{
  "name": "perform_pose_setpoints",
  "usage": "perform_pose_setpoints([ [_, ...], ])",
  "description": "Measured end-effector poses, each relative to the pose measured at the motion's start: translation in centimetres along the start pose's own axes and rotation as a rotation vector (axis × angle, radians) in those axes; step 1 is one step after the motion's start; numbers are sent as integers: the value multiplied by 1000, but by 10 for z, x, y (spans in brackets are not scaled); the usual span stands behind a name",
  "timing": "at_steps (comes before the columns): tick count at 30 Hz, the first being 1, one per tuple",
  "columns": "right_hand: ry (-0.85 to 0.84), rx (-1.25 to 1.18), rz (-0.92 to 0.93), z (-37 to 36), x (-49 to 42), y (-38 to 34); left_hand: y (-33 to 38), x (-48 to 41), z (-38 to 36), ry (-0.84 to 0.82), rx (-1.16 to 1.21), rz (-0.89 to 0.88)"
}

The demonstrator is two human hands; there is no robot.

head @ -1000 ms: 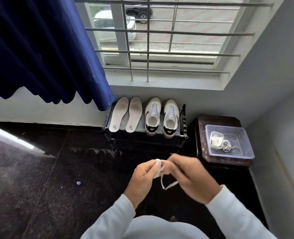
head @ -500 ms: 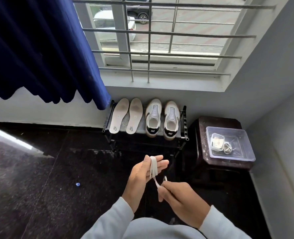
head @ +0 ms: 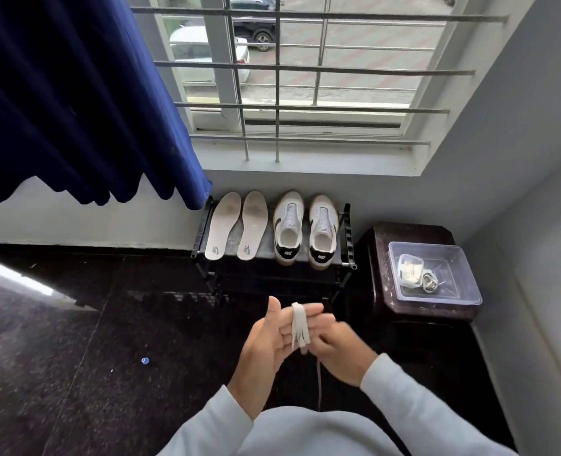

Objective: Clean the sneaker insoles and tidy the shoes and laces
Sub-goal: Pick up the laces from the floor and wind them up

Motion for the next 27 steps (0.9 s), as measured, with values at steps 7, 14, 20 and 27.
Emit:
perform_pose_setpoints([
  [7,40,-95,155,7,41,-48,-12,-4,21,84,-186,42],
  [14,191,-123,73,51,-8,-50,-13,12,4,-74,-148,57],
  [20,-45,21,22,-23,9,-21,15,17,24,104,-31,-131],
  [27,72,-40,201,5,31,-69,-8,14,41,120,-262,-11],
])
Point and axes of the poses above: each hand's wrist, its own x-axis away from the middle knuckle, its own z-axis out of the back of the hand, y = z × x, the point moved 7 cm from there along -x, towards the middle knuckle, and after that the axes turned 3 degrees about -z, right-handed, at the moved point
